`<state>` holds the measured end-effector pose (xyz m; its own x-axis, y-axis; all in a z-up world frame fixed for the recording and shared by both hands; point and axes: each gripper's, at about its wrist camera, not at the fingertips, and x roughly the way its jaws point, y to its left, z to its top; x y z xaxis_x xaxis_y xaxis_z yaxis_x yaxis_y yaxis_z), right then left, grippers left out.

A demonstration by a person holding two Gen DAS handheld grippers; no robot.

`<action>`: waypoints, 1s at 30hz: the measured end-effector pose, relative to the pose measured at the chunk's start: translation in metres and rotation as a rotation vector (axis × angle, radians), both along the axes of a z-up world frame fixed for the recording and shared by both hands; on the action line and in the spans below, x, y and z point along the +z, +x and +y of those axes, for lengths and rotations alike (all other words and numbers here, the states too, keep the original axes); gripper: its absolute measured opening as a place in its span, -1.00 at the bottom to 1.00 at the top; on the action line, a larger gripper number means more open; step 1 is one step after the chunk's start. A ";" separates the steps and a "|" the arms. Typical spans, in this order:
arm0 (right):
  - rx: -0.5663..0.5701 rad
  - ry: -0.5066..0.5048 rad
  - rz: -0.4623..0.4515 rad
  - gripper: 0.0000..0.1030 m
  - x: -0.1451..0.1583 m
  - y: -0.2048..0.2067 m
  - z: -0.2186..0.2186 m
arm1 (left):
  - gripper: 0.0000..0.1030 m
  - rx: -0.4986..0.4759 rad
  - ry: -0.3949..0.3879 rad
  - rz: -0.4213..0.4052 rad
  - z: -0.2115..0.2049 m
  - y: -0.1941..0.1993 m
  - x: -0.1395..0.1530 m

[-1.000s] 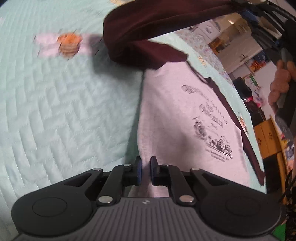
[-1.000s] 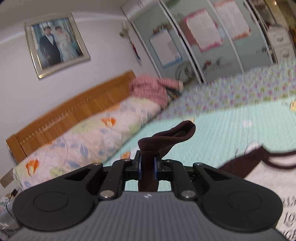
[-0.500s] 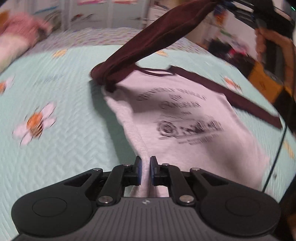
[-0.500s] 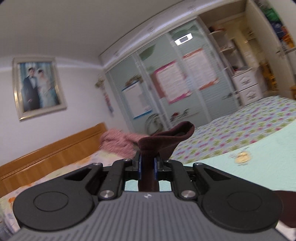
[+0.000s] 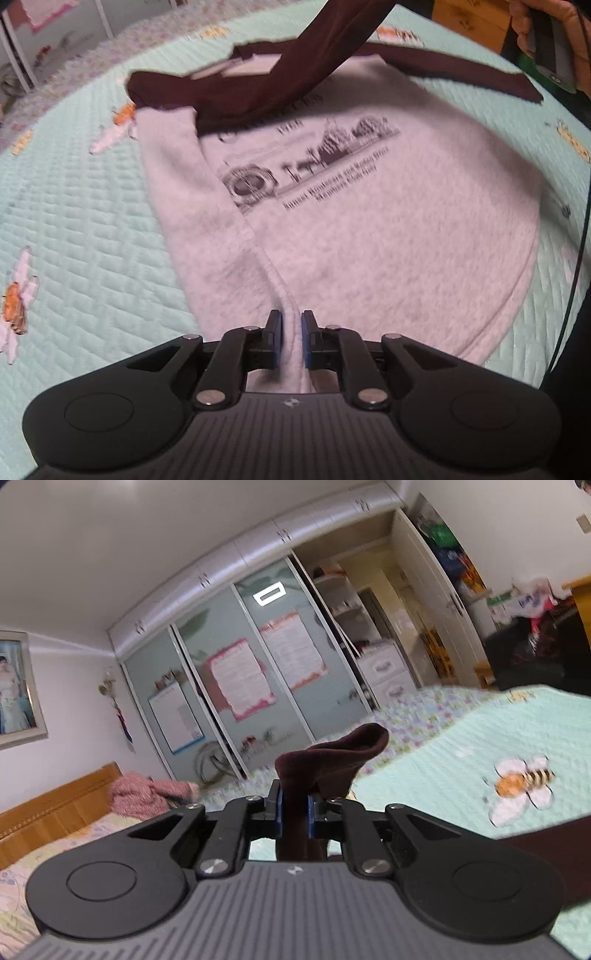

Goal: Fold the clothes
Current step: 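Carry the maroon sleeve over the grey body with the right tool while the left tool pins the body, then open the right tool and lay the maroon sleeve on the body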

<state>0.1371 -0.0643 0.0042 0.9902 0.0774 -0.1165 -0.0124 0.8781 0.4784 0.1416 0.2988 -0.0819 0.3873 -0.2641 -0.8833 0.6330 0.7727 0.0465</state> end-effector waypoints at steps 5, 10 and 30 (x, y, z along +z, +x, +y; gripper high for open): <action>-0.052 0.018 -0.005 -0.73 -0.007 -0.009 -0.015 | -0.63 0.003 -0.039 0.043 -0.003 0.001 -0.002; -0.049 0.005 -0.061 -0.73 -0.002 -0.027 -0.026 | -0.58 0.062 -0.110 0.085 0.009 0.004 -0.002; -0.542 0.234 0.357 0.06 -0.105 -0.119 -0.065 | -0.32 0.350 -0.782 0.163 0.089 0.013 0.010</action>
